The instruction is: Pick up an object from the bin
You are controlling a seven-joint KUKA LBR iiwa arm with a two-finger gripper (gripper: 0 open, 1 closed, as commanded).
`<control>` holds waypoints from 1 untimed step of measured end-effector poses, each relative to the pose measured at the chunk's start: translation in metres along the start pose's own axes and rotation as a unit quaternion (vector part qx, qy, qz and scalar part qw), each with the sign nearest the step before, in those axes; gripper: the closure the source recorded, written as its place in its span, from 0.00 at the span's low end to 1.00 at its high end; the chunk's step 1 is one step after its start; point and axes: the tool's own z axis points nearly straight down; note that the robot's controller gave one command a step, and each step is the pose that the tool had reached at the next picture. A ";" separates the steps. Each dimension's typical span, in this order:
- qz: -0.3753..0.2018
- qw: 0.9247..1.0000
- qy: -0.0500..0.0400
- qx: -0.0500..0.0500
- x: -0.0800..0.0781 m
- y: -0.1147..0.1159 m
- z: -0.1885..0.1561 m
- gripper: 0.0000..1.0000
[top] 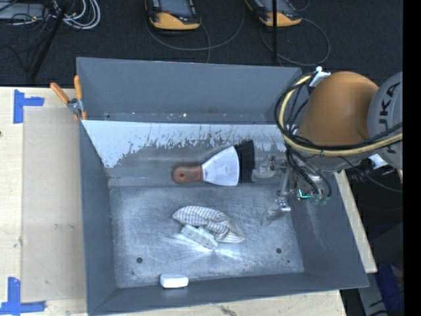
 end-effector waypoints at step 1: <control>0.000 1.000 0.000 0.000 0.000 0.000 0.000 0.00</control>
Offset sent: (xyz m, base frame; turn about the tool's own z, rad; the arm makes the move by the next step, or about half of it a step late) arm 0.0330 0.0527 -0.1169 -0.2657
